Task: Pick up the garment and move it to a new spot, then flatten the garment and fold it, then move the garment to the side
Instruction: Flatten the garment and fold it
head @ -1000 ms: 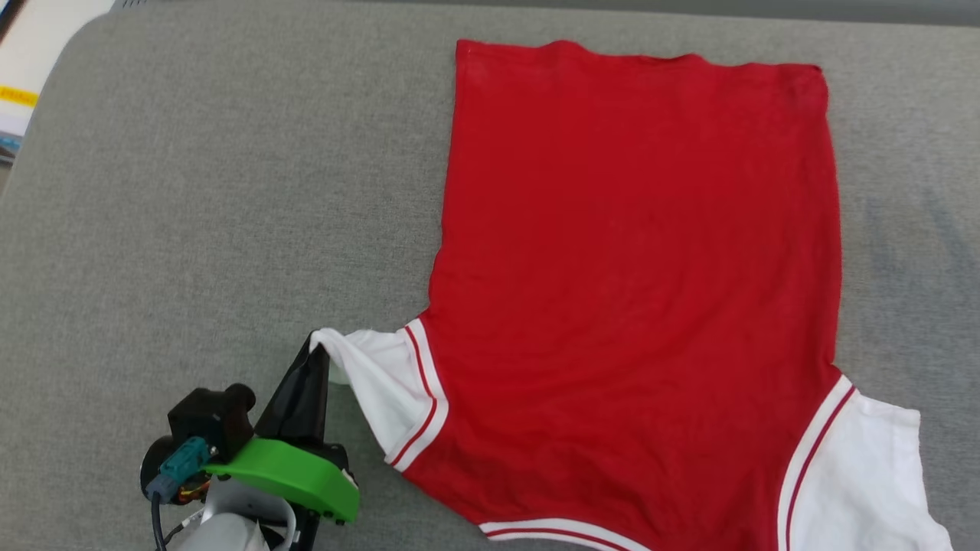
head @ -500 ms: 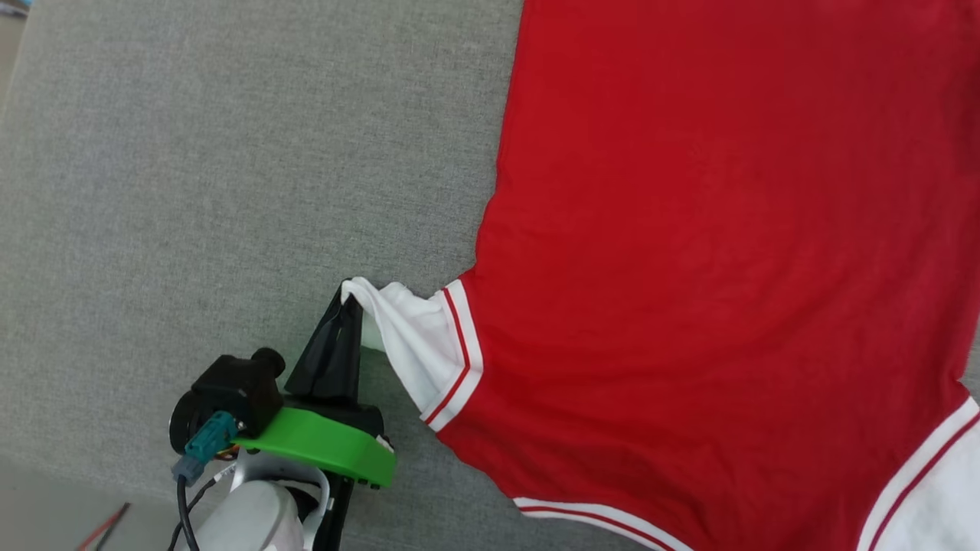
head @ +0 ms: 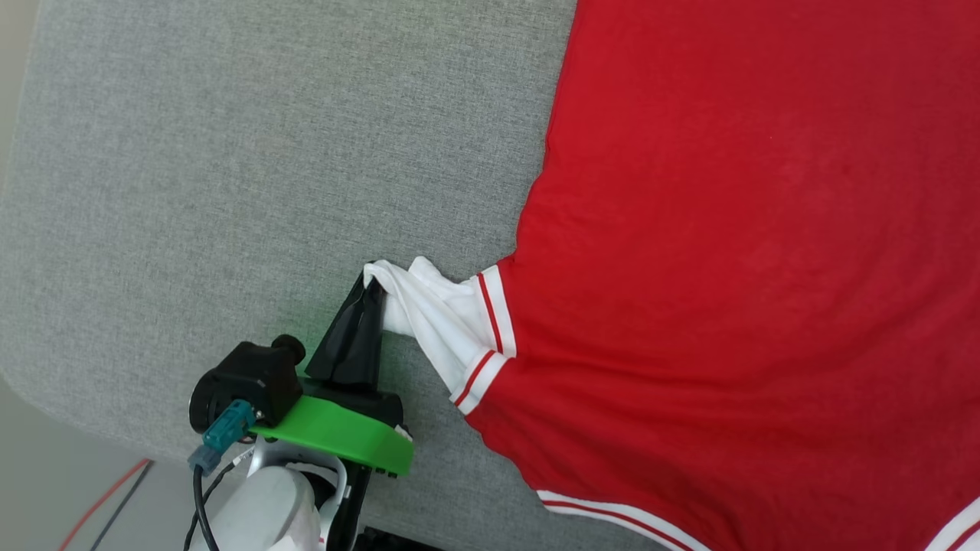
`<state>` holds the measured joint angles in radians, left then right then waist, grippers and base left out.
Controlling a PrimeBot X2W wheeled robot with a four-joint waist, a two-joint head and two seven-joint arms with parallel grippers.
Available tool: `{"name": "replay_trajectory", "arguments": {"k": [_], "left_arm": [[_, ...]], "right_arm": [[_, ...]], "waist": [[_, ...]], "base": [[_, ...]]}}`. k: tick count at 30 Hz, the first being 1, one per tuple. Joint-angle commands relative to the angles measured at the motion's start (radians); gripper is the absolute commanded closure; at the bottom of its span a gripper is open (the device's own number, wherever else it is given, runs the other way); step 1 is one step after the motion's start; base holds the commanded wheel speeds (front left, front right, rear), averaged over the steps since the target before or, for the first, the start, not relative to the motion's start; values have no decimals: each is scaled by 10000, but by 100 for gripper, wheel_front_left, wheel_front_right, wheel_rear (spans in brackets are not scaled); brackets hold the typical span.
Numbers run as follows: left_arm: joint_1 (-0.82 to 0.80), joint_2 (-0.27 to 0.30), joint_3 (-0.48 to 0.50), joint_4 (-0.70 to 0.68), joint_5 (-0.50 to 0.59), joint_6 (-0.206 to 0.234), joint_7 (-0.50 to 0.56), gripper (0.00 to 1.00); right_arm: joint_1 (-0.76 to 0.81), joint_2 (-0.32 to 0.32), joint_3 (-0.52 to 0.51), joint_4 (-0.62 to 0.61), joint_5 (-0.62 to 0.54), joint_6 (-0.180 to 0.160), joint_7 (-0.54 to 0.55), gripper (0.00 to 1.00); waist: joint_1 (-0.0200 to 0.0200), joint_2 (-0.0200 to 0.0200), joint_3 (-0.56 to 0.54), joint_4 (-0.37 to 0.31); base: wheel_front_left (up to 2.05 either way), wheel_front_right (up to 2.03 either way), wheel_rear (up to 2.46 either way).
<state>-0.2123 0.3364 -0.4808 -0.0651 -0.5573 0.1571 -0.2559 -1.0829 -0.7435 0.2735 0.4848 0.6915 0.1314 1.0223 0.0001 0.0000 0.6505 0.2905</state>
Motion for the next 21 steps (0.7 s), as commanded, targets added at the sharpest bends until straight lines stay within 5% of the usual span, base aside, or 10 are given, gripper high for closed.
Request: {"name": "replay_trajectory", "arguments": {"k": [1, 2, 13, 21], "left_arm": [[-143, -59, 78, 67, 65, -39, -59, 100], [-124, -69, 105, 101, 74, -58, -59, 100], [439, 24, 422, 475, 76, -201, -59, 100], [983, 380, 621, 555, -68, -120, 8, 100]], "right_arm": [[802, 147, 320, 260, 70, -7, 189, 76], [823, 96, 317, 215, 82, -7, 108, 100], [512, -299, 893, -808, 476, -7, -1779, 100], [1965, -1606, 1507, -2120, 1557, -7, -3000, 100]], "waist": [[-1, 0, -67, -15], [-1, 0, -126, -30], [-1, 0, -1539, -611], [-1, 0, -2872, -1282]], "base": [[0, 0, 0], [0, 0, 0], [0, 0, 0], [0, 0, 0]]}}
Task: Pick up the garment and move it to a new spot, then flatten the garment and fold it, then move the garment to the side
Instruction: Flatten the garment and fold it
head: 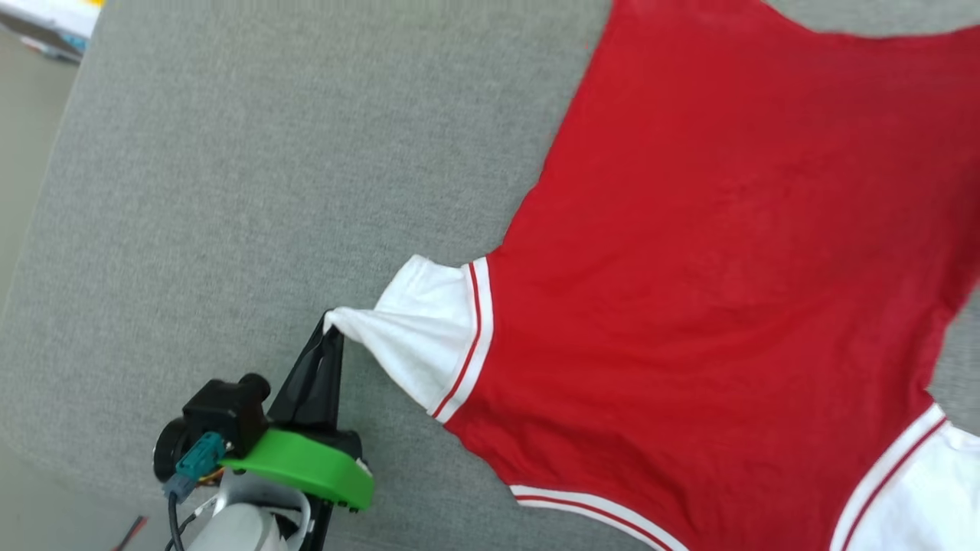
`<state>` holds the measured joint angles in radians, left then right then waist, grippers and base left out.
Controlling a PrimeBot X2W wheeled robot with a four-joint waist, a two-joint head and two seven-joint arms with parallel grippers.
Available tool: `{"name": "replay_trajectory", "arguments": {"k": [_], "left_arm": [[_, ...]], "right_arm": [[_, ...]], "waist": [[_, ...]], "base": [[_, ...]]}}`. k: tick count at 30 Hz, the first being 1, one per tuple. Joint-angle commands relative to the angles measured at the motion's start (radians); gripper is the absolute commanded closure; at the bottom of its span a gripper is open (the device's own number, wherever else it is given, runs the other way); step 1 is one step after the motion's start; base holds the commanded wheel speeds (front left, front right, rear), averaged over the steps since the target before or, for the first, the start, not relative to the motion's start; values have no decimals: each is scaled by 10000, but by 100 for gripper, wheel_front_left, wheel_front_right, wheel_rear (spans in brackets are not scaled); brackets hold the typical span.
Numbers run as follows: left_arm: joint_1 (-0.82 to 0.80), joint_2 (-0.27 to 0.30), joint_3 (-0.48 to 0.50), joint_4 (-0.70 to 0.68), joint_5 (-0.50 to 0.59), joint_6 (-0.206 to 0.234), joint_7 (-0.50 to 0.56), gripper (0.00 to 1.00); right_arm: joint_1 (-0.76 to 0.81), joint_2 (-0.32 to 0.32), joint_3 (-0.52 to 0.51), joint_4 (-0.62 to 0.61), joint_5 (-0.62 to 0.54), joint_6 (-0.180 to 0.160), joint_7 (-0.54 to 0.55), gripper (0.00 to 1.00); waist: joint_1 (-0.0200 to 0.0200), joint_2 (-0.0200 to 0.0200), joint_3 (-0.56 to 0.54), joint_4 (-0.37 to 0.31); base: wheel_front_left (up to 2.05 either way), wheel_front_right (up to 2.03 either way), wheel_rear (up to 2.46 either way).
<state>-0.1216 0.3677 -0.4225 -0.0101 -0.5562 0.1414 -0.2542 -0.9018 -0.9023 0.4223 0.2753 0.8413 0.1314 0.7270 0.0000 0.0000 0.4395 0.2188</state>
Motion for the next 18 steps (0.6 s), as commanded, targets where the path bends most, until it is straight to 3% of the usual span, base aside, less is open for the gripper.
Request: {"name": "replay_trajectory", "arguments": {"k": [1, 8, 14, 18], "left_arm": [[186, 119, 81, 20, -115, 72, -1, 100], [926, 436, 265, -65, -269, 331, 123, 100], [1336, 646, 391, -213, -323, 526, 194, 100], [1446, 732, 445, -282, -348, 608, 231, 100]], "right_arm": [[496, -146, 63, -226, 220, -7, -188, 100], [3018, -1028, 88, -1496, 734, -7, -1014, 100], [5573, -1066, -577, -2210, 1062, -7, -1684, 100], [7418, -653, -1326, -2392, 1081, -7, -2107, 100]], "waist": [[0, 0, -974, -698], [0, 0, -1869, -1468], [0, 0, -2196, -1949], [0, 0, -2243, -2096]], "base": [[0, 0, 0], [0, 0, 0], [0, 0, 0], [0, 0, 0]]}}
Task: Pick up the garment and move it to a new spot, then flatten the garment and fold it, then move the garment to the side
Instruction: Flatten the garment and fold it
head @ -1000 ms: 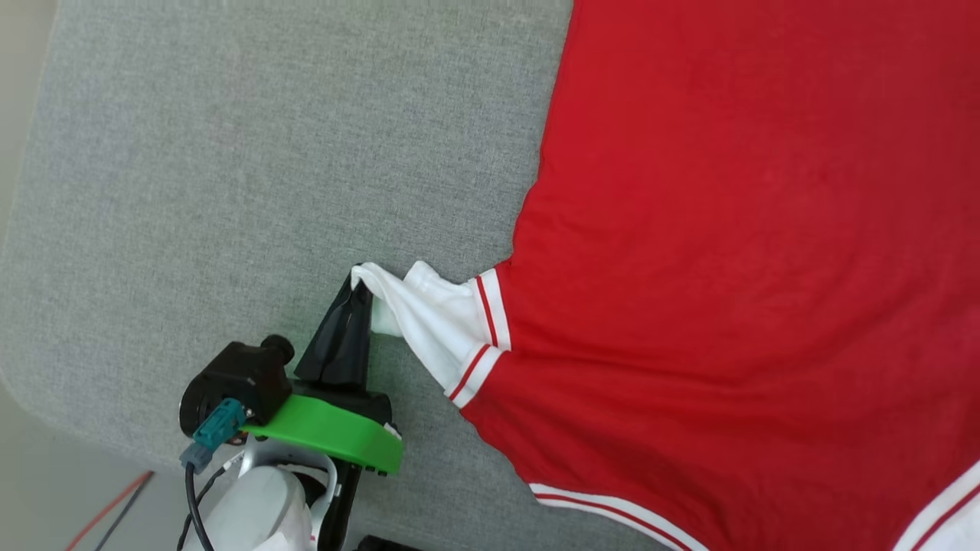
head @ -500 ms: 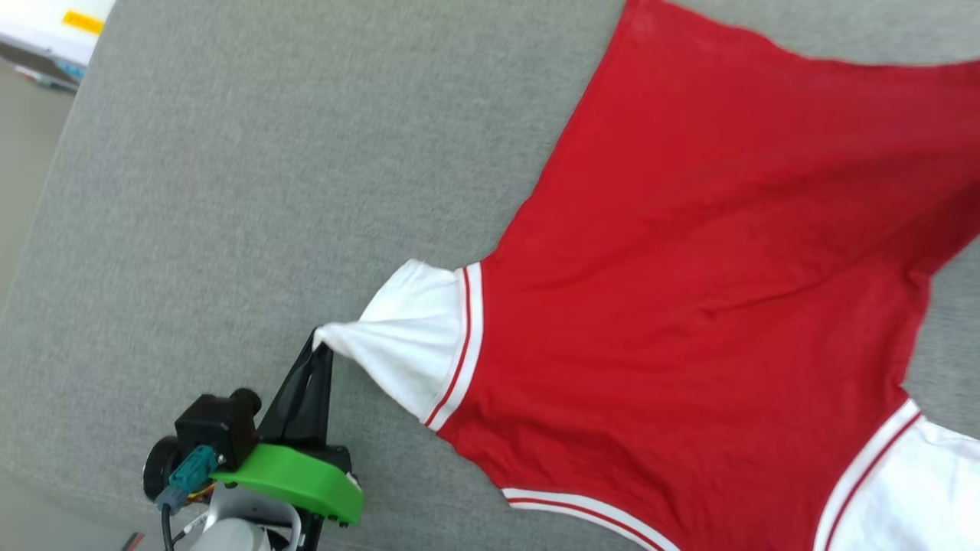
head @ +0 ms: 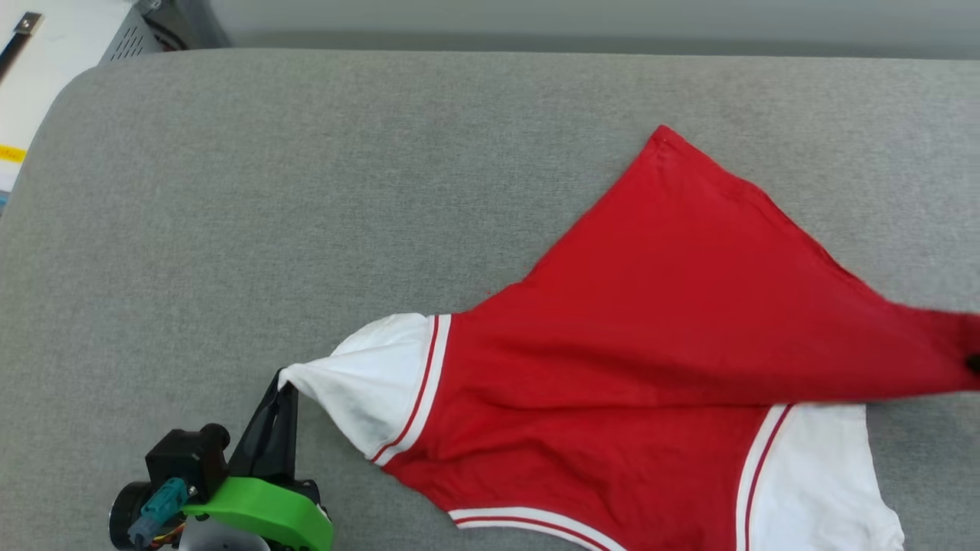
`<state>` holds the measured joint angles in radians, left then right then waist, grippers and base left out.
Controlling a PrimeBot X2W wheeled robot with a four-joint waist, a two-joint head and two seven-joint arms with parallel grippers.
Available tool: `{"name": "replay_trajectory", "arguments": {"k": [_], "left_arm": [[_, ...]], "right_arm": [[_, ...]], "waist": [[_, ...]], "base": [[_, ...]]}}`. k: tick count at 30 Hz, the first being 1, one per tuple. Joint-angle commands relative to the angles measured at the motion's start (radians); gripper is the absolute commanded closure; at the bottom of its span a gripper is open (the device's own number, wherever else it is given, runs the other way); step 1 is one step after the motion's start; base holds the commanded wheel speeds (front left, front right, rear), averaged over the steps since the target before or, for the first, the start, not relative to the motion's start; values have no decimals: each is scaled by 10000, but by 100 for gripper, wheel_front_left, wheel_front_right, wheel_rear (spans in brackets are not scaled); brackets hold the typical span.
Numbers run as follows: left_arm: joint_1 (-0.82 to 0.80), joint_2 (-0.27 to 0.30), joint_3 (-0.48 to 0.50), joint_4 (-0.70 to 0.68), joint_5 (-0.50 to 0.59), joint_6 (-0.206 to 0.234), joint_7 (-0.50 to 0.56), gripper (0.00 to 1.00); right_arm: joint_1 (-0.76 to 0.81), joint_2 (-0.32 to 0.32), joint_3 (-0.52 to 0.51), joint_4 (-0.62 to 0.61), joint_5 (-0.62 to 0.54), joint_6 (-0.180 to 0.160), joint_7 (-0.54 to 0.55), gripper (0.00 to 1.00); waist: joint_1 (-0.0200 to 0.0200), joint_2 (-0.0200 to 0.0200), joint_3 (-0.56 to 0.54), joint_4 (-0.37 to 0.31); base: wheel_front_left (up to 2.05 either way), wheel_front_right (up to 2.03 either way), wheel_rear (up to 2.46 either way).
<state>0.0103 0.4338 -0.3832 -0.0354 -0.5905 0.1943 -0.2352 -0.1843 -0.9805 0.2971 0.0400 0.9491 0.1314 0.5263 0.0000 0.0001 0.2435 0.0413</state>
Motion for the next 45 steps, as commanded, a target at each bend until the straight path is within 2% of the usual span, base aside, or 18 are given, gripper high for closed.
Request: {"name": "replay_trajectory", "arguments": {"k": [1, 8, 12, 16, 17, 18, 24, 32, 35, 39, 40, 45], "left_arm": [[139, 84, 66, -38, -5, 105, 47, 100], [98, 130, 34, -40, -11, 134, 110, 100], [18, 135, 13, 13, -11, 115, 111, 100], [-25, 116, -31, 81, -5, 99, 99, 100], [-16, 117, -31, 93, -10, 103, 95, 100], [-9, 121, -35, 102, -13, 106, 94, 100], [-34, 157, -77, 85, -3, 115, 114, 100], [-293, 156, -221, -66, 107, 99, 178, 100], [-482, 108, -326, -80, 186, 62, 193, 100], [-846, -37, -480, -77, 287, -25, 174, 100], [-1137, -144, -591, -22, 354, -132, 142, 100], [-1661, -346, -820, 75, 480, -337, 99, 100]], "right_arm": [[663, 263, -203, -63, -17, -7, -146, 100], [3387, 1895, -1265, 306, -97, -7, -385, 100], [4078, 2740, -1386, 875, -460, -7, -489, 100], [4114, 3289, -1575, 1220, -776, -7, -798, 100], [4063, 3388, -1661, 1178, -766, -7, -886, 48], [3977, 3441, -1812, 1058, -802, -7, -1060, 0], [3562, 3160, -2843, -183, -1081, -7, -1657, 0], [1775, 2378, -3721, -2056, -1454, -7, -741, 0], [723, 2263, -3501, -2253, -1481, -7, -159, 0], [-915, 2102, -2688, -1943, -1463, -7, 968, 0], [-2032, 2015, -1930, -1404, -1530, -7, 1824, 0], [-3845, 2088, -662, -41, -1689, -7, 3067, 0]], "waist": [[0, -1, -279, -337], [0, -1, -139, -362], [0, -1, -73, -355], [0, -1, -82, -365], [0, -1, -104, -386], [0, -1, -123, -400], [0, -1, -242, -412], [0, -1, -9, -170], [0, -1, 163, 26], [0, -1, 482, 394], [0, -1, 738, 659], [0, -1, 1231, 1120]], "base": [[0, 0, 0], [0, 0, 0], [0, 0, 0], [0, 0, 0], [0, 0, 0], [0, 0, 0], [0, 0, 0], [0, 0, 0], [0, 0, 0], [0, 0, 0], [0, 0, 0], [0, 0, 0]]}}
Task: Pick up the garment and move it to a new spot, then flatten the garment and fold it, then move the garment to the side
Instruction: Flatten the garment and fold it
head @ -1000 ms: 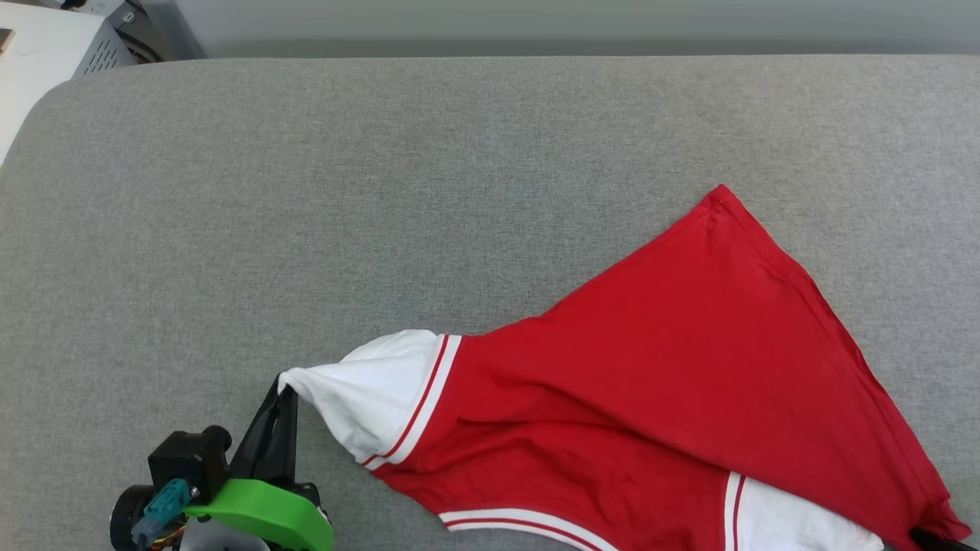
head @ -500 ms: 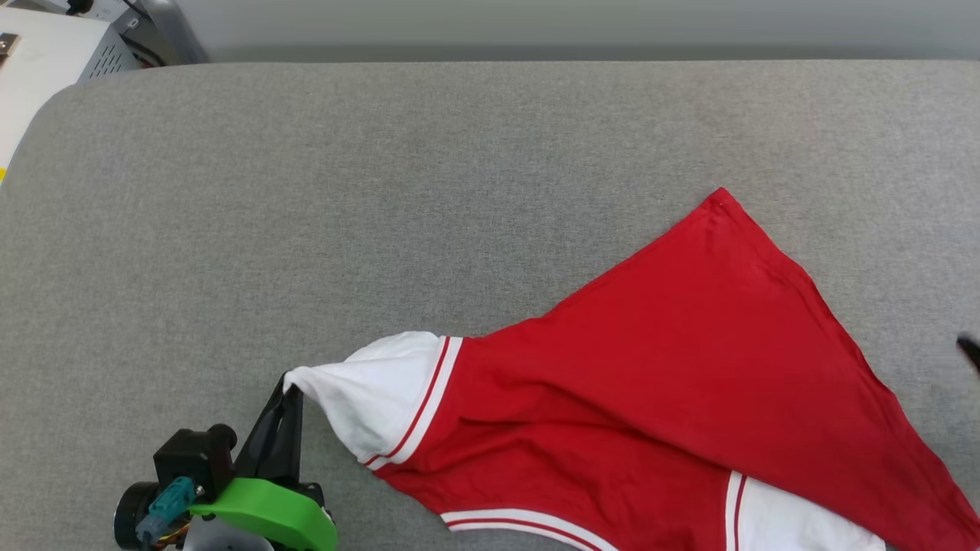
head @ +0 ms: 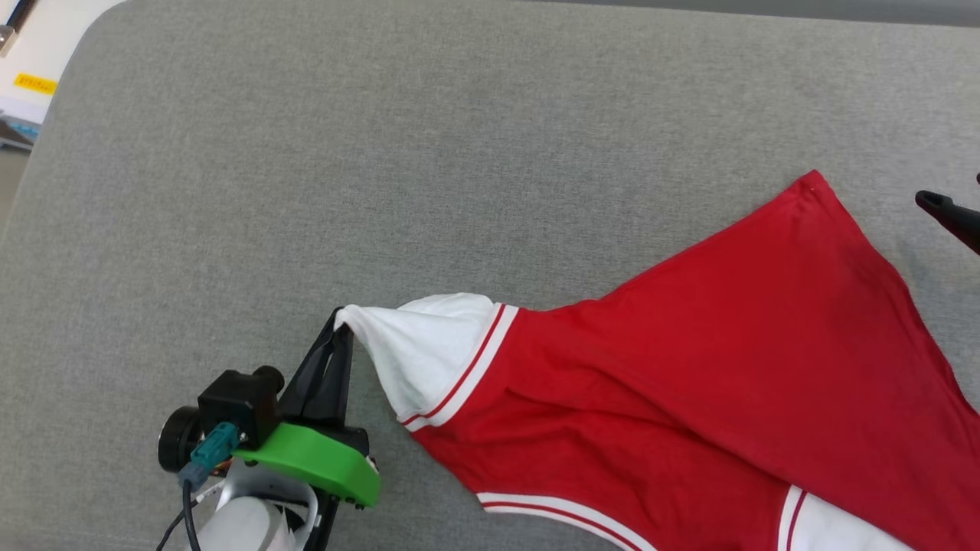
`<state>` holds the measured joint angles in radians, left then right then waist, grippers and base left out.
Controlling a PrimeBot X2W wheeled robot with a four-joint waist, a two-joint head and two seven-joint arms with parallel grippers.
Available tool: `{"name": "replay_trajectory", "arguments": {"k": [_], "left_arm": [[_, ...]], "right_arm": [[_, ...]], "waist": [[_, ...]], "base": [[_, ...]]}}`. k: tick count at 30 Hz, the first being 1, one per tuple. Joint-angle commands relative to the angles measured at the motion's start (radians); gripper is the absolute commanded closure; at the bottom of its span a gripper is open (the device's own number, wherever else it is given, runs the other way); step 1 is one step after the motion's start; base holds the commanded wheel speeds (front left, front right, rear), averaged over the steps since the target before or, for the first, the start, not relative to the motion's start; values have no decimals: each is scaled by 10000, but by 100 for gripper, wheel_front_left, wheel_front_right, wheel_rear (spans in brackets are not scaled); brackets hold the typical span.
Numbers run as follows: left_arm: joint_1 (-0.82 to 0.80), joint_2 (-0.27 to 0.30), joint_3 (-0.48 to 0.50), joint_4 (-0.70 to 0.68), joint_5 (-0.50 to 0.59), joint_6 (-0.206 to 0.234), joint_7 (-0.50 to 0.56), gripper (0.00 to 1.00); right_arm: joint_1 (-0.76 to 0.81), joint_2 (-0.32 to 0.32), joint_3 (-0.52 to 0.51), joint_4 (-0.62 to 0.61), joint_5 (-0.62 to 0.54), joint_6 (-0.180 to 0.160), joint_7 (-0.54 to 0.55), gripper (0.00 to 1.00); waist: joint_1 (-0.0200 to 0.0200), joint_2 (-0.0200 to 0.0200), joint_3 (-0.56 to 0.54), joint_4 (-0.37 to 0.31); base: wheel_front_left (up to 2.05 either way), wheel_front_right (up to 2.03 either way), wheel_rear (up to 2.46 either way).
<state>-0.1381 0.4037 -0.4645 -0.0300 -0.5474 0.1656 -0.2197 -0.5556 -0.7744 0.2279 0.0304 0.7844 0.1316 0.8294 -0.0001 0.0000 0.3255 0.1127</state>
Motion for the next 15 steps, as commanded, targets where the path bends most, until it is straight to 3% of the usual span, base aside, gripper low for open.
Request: {"name": "replay_trajectory", "arguments": {"k": [1, 8, 15], "left_arm": [[-261, -80, -44, 36, 70, -79, -63, 100], [-737, -388, -235, 123, 192, -206, -158, 100], [-1001, -600, -325, 285, 240, -313, -242, 100]], "right_arm": [[-418, 73, 214, 318, -83, -9, 172, 0], [-1979, 537, 1494, 2246, -377, -9, 412, 0], [-2292, 888, 2553, 3688, -392, -9, -141, 0]], "waist": [[1, 0, 499, 481], [1, 0, 1115, 964], [1, 0, 1466, 1184]], "base": [[0, 0, 0], [0, 0, 0], [0, 0, 0]]}}
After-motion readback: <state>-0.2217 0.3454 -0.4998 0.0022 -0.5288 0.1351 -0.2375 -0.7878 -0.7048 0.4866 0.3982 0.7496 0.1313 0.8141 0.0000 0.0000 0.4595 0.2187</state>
